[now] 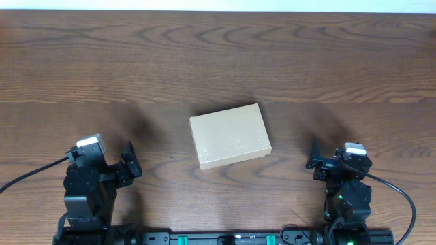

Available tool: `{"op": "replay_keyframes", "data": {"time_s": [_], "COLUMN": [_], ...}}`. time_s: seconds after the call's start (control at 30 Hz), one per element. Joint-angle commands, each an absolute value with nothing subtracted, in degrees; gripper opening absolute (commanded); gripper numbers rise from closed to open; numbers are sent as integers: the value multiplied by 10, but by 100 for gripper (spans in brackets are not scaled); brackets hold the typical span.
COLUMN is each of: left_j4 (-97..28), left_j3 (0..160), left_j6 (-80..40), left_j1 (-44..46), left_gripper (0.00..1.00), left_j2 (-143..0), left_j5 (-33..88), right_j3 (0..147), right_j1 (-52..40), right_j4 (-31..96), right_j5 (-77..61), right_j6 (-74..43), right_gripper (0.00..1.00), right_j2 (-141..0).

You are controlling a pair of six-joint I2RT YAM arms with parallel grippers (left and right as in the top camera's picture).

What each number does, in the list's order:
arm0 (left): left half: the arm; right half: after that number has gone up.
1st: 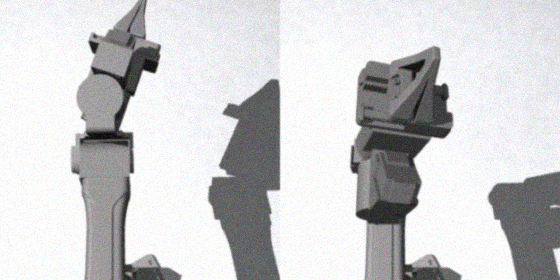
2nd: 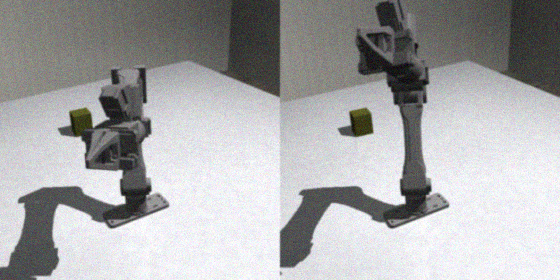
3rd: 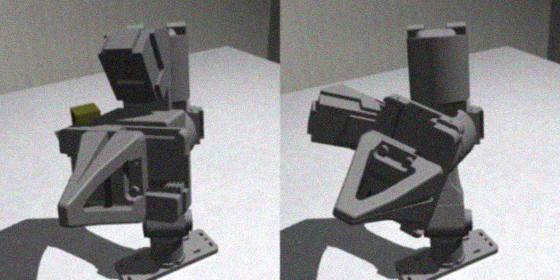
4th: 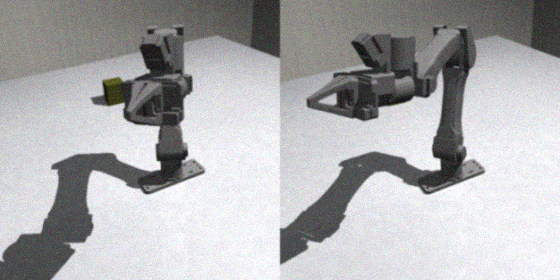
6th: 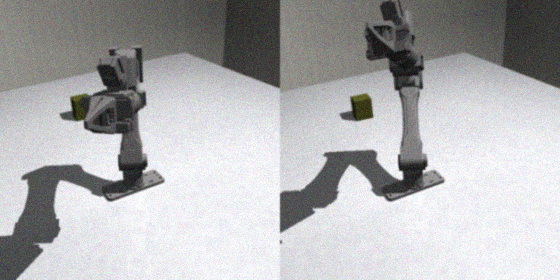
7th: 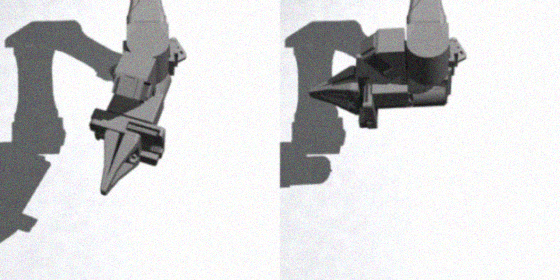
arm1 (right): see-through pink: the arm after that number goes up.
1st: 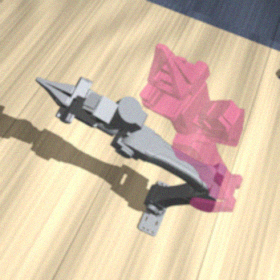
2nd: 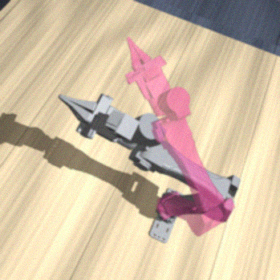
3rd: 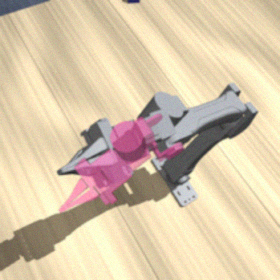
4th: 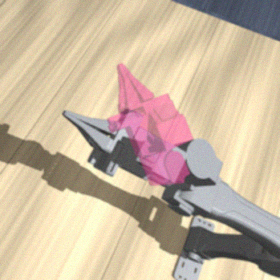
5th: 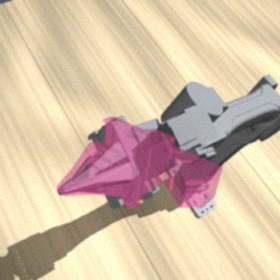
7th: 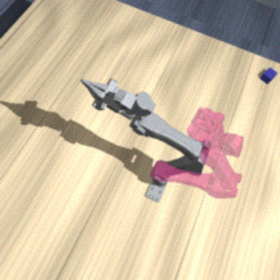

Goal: Pack container

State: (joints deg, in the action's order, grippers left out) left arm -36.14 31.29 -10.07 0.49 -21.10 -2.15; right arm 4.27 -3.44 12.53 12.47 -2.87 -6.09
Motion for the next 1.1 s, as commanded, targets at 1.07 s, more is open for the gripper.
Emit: {"op": "replay_keyframes", "data": {"time_s": [1.07], "left_j4": [-301], "left_j3": [254], "left_j6": [-32], "left_j1": [4], "left_gripper": [95], "left_j2": [-133], "left_j5": [11], "right_j3": [39], "right_j1": [-30], "right_j4": [123], "right_j5": [131], "right_j6": [-41], "right_gripper": [99], "right_j2": [-55]}}
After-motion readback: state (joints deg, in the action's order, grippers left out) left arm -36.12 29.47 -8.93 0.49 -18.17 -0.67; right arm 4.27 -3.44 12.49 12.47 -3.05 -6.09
